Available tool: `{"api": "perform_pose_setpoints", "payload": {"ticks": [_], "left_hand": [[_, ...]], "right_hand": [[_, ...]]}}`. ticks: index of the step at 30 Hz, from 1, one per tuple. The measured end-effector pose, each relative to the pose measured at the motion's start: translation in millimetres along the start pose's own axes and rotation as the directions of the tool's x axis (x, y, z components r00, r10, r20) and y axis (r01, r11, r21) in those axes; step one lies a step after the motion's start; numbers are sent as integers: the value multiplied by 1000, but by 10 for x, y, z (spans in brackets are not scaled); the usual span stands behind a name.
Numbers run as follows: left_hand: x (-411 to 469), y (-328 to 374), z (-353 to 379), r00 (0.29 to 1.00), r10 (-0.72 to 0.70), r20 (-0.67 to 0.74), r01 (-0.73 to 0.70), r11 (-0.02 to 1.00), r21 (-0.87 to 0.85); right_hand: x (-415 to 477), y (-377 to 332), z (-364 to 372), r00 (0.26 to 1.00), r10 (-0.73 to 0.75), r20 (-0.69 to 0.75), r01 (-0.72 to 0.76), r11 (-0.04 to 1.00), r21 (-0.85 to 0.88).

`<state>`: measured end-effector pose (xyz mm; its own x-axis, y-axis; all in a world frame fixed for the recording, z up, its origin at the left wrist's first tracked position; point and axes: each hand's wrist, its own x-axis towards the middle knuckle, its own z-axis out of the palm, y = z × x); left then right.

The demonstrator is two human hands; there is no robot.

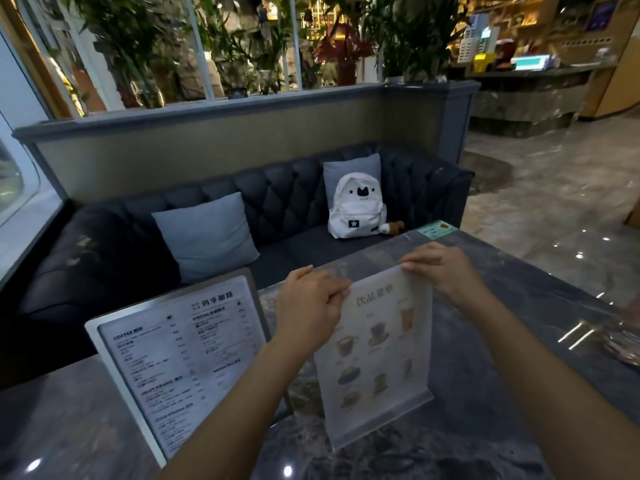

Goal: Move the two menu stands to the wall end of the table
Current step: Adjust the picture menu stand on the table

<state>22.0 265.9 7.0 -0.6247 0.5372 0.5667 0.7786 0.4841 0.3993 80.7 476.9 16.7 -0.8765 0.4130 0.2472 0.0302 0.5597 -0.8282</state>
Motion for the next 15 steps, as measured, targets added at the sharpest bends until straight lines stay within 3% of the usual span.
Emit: {"api": "perform_pose_setpoints", "payload": {"ticks": [10,15], "left_hand": [[-146,119,-6,999,-14,-31,13,999,-45],[-184,162,-26,1000,1,-12,-2,999,-47]], "right_hand": [[-133,29,-67,999,-38,5,37,995,94],[-202,7,-96,998,-65,-7,65,996,62]]}}
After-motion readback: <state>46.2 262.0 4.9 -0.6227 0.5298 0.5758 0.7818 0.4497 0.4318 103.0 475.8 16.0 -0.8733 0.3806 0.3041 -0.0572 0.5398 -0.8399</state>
